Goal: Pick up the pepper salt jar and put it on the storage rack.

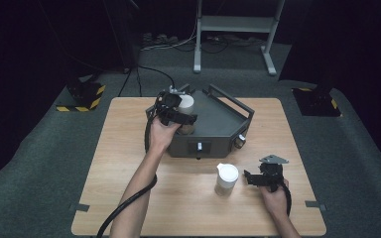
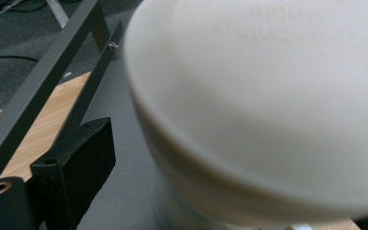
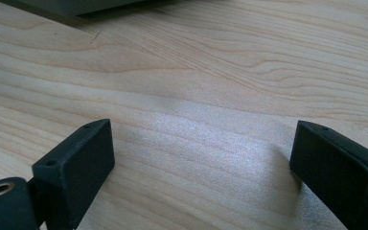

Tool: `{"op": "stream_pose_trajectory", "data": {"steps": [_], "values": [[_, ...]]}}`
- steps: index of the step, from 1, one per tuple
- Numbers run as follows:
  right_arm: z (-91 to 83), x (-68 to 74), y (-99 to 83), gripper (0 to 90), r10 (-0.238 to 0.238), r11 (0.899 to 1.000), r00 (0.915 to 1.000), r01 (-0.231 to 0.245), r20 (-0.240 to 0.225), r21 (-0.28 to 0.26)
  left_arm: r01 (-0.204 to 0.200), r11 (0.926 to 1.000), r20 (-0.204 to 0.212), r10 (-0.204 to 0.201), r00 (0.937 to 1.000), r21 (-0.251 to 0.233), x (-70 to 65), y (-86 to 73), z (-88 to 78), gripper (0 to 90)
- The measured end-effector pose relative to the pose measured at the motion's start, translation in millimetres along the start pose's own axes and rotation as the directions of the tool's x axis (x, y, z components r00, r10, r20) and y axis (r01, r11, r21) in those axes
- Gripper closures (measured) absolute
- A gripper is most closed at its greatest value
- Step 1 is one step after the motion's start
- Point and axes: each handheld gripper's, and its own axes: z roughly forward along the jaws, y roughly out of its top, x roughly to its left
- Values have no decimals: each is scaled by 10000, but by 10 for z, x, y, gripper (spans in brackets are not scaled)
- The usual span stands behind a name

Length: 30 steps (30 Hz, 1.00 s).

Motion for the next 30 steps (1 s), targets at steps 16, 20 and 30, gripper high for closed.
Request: {"op": "stream_pose_trajectory", "data": {"steps": [16, 20, 30], "values": [[0, 0, 0, 75, -2, 10000, 10000, 2, 1, 1, -538, 9982, -255, 531, 9983, -276, -122, -188, -212, 9], [0, 0, 0, 75, -3, 10000, 10000, 3, 0, 0, -521, 9976, -256, 509, 9984, -453, -145, -308, -275, 8], [0, 0, 0, 75, -5, 10000, 10000, 5, 2, 1, -635, 9975, -689, 612, 9957, -313, -236, -479, -308, 15]]}}
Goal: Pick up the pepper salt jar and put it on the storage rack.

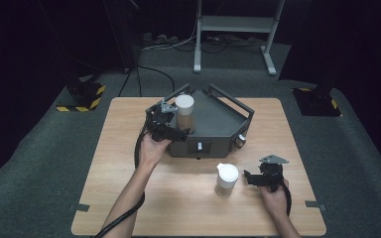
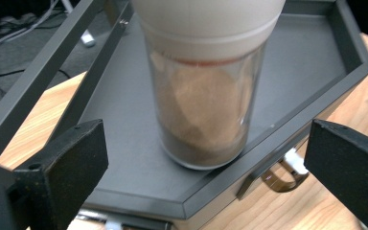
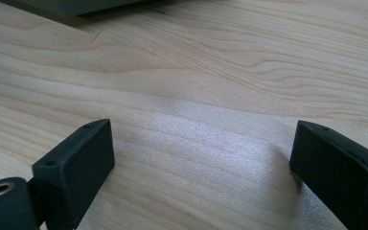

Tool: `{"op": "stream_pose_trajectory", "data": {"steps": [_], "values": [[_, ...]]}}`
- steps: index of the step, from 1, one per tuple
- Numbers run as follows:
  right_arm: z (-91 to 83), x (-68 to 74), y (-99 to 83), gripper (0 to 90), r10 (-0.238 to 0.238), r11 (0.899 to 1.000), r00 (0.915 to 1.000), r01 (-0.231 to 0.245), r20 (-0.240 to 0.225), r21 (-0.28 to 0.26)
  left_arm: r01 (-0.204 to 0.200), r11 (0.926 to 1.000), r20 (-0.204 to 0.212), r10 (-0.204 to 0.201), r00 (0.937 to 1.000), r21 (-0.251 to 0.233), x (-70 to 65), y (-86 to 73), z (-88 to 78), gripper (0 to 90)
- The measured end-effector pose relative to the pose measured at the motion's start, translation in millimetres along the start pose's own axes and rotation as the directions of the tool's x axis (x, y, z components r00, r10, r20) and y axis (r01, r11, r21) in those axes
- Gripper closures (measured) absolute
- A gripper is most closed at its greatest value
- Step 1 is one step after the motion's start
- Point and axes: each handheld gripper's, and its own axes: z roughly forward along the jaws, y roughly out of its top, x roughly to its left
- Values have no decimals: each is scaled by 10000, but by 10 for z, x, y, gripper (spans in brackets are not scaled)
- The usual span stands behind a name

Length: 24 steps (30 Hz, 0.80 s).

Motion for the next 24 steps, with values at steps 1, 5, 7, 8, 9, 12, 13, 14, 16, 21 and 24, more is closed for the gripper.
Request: {"op": "stream_pose_trajectory", "data": {"steps": [1, 5, 7, 8, 9, 12, 13, 14, 16, 21, 24], "values": [[0, 0, 0, 75, 2, 10000, 10000, -2, 0, -1, 12, 10000, -27, -12, 10000, 11, -9, -12, -8, 15], [0, 0, 0, 75, 1, 10000, 10000, -1, 2, -2, -31, 10000, -35, 31, 10000, -13, -26, -47, -32, 15], [0, 0, 0, 75, -1, 10000, 10000, 1, 1, 0, -70, 10000, -59, 70, 10000, -8, -49, -71, -47, 15], [0, 0, 0, 75, 0, 10000, 10000, 0, 0, -1, -91, 10000, -68, 91, 9999, 9, -58, -79, -52, 15], [0, 0, 0, 75, -2, 10000, 10000, 2, 0, 0, -150, 9999, -124, 151, 9998, 38, -83, -106, -65, 15], [0, 0, 0, 75, 0, 10000, 10000, 0, 0, 1, -156, 9999, -178, 156, 9997, 3, -103, -150, -80, 15], [0, 0, 0, 75, -2, 10000, 10000, 2, 1, -1, -160, 9999, -250, 159, 9996, -23, -117, -175, -89, 15], [0, 0, 0, 75, -1, 10000, 10000, 1, 0, 0, -130, 9999, -345, 128, 9993, -54, -133, -204, -100, 15], [0, 0, 0, 75, -1, 10000, 10000, 1, 0, 0, -49, 9999, -595, 40, 9982, -150, -157, -306, -134, 15], [0, 0, 0, 75, 0, 10000, 10000, 0, 1, -1, 235, 9994, -813, -254, 9964, -244, -159, -495, -187, 15], [0, 0, 0, 75, -2, 10000, 10000, 2, 1, -1, 360, 9991, -804, -378, 9960, -239, -150, -565, -198, 15]]}}
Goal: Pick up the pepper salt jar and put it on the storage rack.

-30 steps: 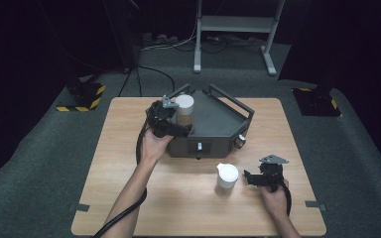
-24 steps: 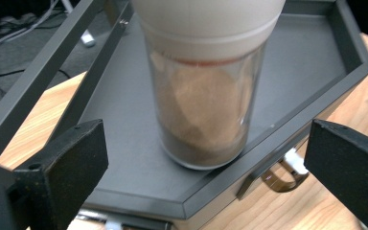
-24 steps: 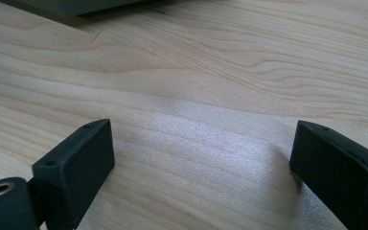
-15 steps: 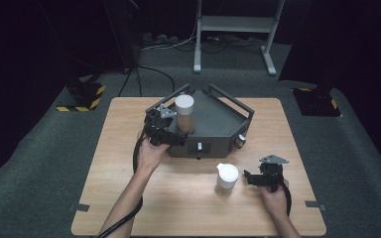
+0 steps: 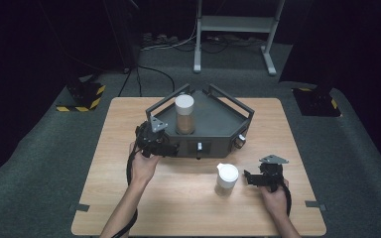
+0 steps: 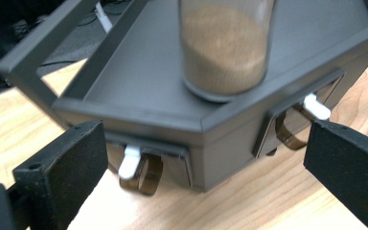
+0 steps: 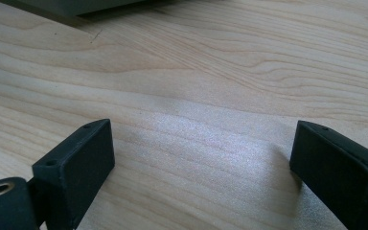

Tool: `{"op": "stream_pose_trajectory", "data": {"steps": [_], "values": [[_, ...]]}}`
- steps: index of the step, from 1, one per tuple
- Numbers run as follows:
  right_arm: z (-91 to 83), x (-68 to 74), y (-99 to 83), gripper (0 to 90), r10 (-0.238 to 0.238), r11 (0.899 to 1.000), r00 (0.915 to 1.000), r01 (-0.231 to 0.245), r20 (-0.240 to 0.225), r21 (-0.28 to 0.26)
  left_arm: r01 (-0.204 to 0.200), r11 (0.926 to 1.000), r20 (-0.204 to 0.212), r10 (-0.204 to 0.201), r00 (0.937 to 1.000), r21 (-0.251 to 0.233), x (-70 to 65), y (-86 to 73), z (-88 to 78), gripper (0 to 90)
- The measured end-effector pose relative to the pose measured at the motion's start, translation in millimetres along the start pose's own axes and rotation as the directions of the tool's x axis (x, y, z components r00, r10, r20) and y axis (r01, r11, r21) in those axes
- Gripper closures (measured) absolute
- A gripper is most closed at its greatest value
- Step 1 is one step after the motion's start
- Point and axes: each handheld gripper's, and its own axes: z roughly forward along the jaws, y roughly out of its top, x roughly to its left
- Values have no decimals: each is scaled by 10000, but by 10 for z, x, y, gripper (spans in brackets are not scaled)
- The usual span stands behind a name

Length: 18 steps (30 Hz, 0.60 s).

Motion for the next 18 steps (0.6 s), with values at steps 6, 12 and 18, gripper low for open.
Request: {"op": "stream_pose_trajectory", "data": {"steps": [6, 12, 18], "values": [[0, 0, 0, 75, 1, 10000, 10000, -1, 1, 0, 288, 9996, 4, -288, 9996, 84, -3, -176, 5, 15], [0, 0, 0, 75, 4, 10000, 10000, -4, 0, 1, 503, 9984, 58, -504, 9987, 270, -17, -322, 49, 17], [0, 1, 0, 75, 5, 10000, 10000, -5, 1, 1, 654, 9972, 112, -658, 9978, 355, -35, -428, 110, 31]]}}
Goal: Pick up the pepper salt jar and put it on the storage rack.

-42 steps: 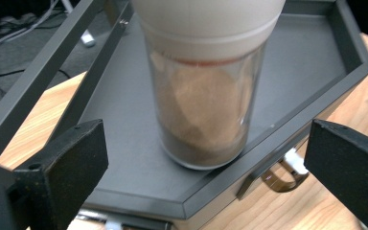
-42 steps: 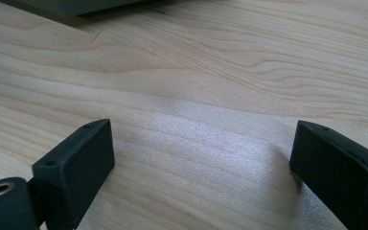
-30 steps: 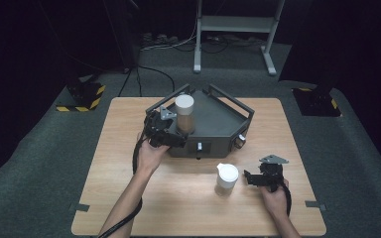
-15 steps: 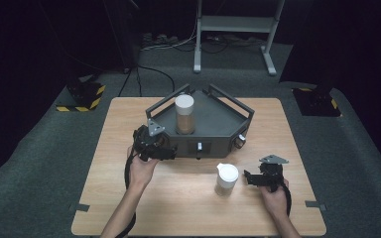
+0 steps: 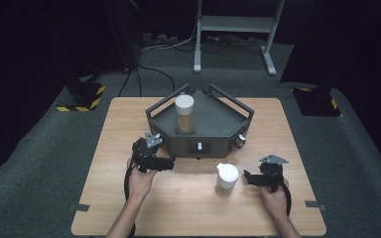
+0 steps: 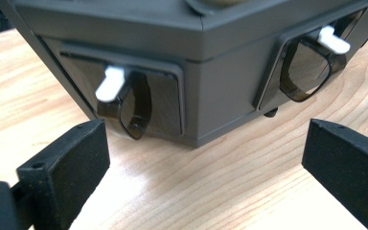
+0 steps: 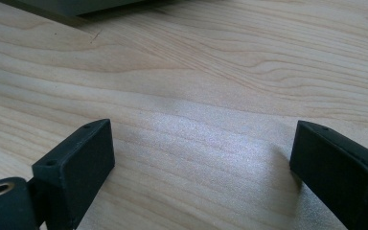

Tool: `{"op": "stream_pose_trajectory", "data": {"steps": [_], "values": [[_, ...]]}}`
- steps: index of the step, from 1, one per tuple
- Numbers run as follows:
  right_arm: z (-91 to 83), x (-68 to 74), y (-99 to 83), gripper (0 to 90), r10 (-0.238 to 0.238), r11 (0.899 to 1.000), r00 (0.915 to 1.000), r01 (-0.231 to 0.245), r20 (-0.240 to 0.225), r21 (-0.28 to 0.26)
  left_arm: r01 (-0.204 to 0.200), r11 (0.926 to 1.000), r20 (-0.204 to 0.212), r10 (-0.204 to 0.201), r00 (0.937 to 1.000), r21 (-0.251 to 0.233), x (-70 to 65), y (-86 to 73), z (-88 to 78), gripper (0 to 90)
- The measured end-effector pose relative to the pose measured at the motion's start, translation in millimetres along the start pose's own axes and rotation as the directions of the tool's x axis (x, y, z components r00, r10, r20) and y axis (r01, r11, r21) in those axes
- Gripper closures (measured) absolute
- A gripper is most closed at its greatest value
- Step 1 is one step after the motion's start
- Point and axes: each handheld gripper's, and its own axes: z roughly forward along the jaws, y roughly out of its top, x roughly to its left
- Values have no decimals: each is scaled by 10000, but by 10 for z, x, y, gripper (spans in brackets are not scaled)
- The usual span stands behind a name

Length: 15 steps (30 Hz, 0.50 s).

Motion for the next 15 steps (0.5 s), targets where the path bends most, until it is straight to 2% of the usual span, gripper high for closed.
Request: {"op": "stream_pose_trajectory", "data": {"steps": [6, 15], "values": [[1, 3, 0, 75, 8, 10000, 10000, -8, 10, -1, -89, 9997, -114, 92, 9999, 226, -75, -95, 90, 40], [0, 4, 0, 75, 10, 10000, 10000, -10, 14, 0, 53, 9986, -65, -50, 10000, 526, -117, -213, 233, 40]]}}
